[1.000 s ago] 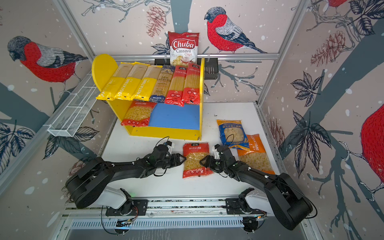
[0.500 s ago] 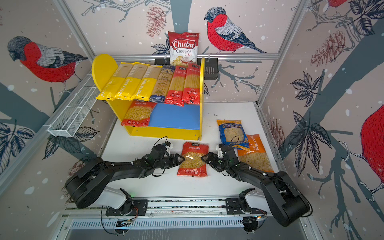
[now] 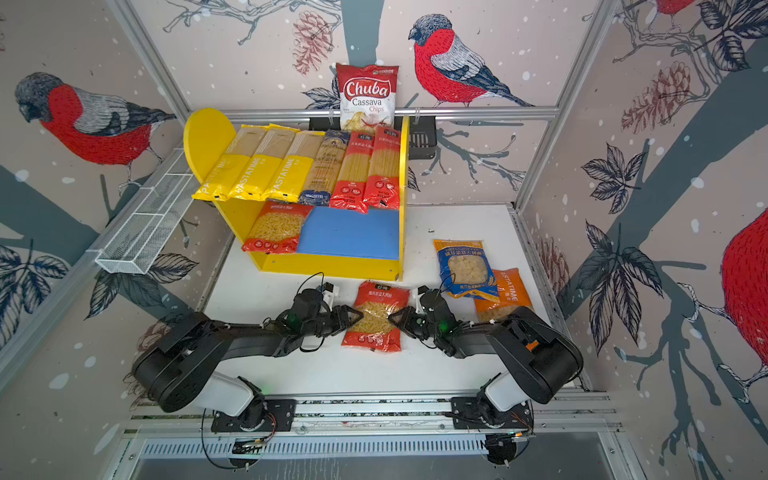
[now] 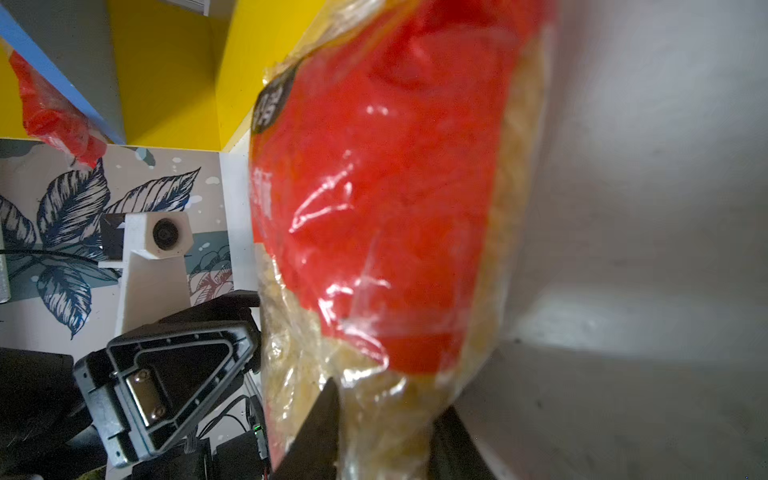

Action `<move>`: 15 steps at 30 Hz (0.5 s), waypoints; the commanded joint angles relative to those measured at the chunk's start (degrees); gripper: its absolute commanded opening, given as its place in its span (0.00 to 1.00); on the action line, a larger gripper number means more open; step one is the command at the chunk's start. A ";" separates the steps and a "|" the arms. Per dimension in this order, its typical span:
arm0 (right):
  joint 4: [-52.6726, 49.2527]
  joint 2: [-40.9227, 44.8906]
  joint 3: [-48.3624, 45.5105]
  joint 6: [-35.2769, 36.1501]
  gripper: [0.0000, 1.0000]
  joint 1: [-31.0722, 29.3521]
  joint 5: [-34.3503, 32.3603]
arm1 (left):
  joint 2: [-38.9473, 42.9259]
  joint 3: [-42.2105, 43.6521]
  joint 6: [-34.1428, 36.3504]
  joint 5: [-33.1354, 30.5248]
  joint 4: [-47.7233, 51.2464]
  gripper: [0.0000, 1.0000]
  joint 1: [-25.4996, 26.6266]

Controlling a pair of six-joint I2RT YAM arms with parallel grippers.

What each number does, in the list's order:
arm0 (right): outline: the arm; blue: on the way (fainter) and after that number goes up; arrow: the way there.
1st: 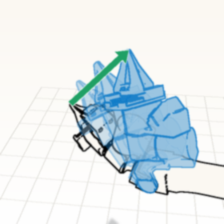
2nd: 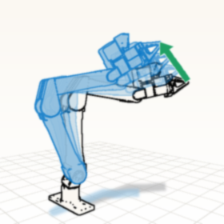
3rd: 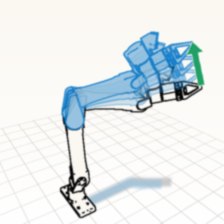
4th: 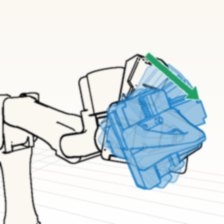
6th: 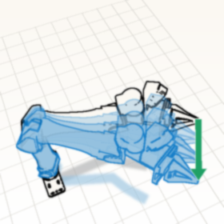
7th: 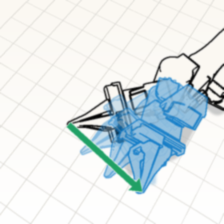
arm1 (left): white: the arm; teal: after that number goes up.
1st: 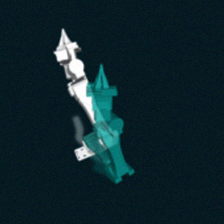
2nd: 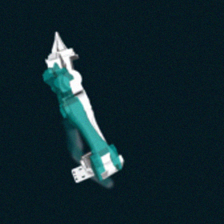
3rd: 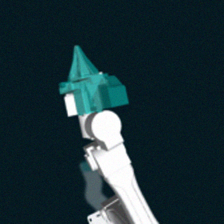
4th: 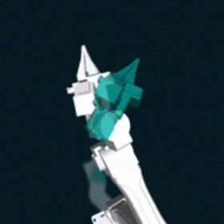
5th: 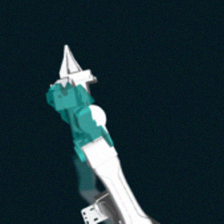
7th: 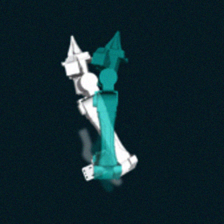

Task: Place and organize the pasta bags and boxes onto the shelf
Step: 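Grasp the second red fusilli bag with both grippers from either end, then lift and carry the fusilli bag to the lower shelf with both grippers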

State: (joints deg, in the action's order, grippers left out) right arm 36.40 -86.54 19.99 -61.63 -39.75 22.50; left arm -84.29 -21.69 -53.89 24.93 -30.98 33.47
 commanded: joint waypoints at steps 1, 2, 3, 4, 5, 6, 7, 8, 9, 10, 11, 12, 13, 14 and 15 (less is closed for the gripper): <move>3.63 0.77 1.53 -1.36 0.22 -1.39 -0.67 | 2.11 0.57 1.76 2.17 0.91 0.55 -2.04; 3.19 0.98 2.15 -1.62 0.19 -1.89 -1.00 | 2.79 0.87 1.77 2.64 1.29 0.55 -2.89; 2.33 1.32 2.90 -1.74 0.17 -2.53 -1.35 | 3.72 1.20 1.77 3.12 1.97 0.55 -4.13; 1.35 1.67 3.78 -1.81 0.16 -3.30 -1.86 | 4.99 1.58 1.77 3.62 2.68 0.55 -5.22; 0.54 2.01 4.43 -1.83 0.14 -3.95 -2.23 | 6.34 1.80 1.79 3.94 3.43 0.55 -6.10; -0.35 2.32 5.22 -1.83 0.12 -4.78 -2.43 | 8.13 1.99 1.98 4.20 4.73 0.57 -7.20; -1.28 2.66 6.01 -1.83 0.11 -5.45 -2.55 | 10.04 2.01 2.29 4.38 6.27 0.58 -8.21; -2.30 3.03 6.84 -1.68 0.10 -6.02 -2.48 | 11.91 1.93 2.73 4.43 7.95 0.59 -9.04; -3.90 3.66 7.83 -1.28 0.09 -6.71 -2.57 | 13.98 1.75 3.15 4.30 10.19 0.60 -10.13; -5.81 4.48 8.95 -0.56 0.08 -7.36 -2.85 | 16.10 1.51 3.25 3.93 12.53 0.61 -11.24; -7.48 5.08 9.99 0.14 0.07 -7.88 -3.13 | 17.84 1.27 3.79 3.82 14.82 0.62 -12.42; -9.28 5.93 11.21 0.93 0.06 -8.32 -3.48 | 19.82 0.86 4.48 3.86 17.36 0.63 -14.14; -11.22 6.65 12.51 1.67 0.06 -8.72 -3.73 | 21.77 0.32 5.34 3.84 19.84 0.63 -15.90; -12.64 7.24 13.78 2.36 0.05 -9.06 -3.78 | 23.40 -0.19 6.35 3.67 21.89 0.64 -17.31; -14.52 7.81 15.54 3.22 0.04 -9.34 -3.95 | 25.38 -0.89 7.56 3.28 23.99 0.64 -18.91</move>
State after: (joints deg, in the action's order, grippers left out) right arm 23.24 -80.20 32.53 -61.36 -48.47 19.05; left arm -61.67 -21.30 -50.13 28.32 -14.68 17.04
